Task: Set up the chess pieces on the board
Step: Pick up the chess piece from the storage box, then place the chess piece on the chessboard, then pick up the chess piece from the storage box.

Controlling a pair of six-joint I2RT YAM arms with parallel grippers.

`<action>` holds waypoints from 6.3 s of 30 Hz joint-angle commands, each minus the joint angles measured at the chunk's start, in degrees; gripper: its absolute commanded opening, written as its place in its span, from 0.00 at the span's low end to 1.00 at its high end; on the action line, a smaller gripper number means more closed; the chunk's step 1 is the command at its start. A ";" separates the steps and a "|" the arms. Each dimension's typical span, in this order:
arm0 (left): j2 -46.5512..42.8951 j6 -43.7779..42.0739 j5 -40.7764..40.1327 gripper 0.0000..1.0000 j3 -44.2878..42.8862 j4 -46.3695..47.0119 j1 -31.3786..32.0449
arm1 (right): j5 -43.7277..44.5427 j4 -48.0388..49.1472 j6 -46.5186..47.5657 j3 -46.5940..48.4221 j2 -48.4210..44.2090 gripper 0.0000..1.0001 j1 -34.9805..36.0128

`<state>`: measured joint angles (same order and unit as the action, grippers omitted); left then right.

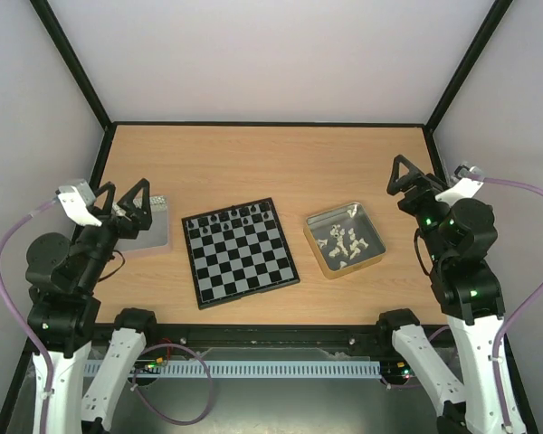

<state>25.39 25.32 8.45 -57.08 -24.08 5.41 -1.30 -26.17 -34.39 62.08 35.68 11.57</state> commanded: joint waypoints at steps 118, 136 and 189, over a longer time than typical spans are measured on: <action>9.59 5.74 -27.87 1.00 16.44 13.15 -0.93 | -8.28 -8.11 0.49 30.02 84.43 0.02 60.17; 9.56 5.78 -27.57 1.00 16.55 13.35 -0.97 | -10.27 -7.98 1.89 30.55 85.14 0.23 60.58; 11.40 2.63 -14.20 1.00 17.79 19.09 -0.75 | 6.38 1.34 -0.18 -17.66 48.48 0.13 6.27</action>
<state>36.82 28.64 -5.98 -39.27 -6.76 4.60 2.76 -26.15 -35.70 44.49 83.33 18.24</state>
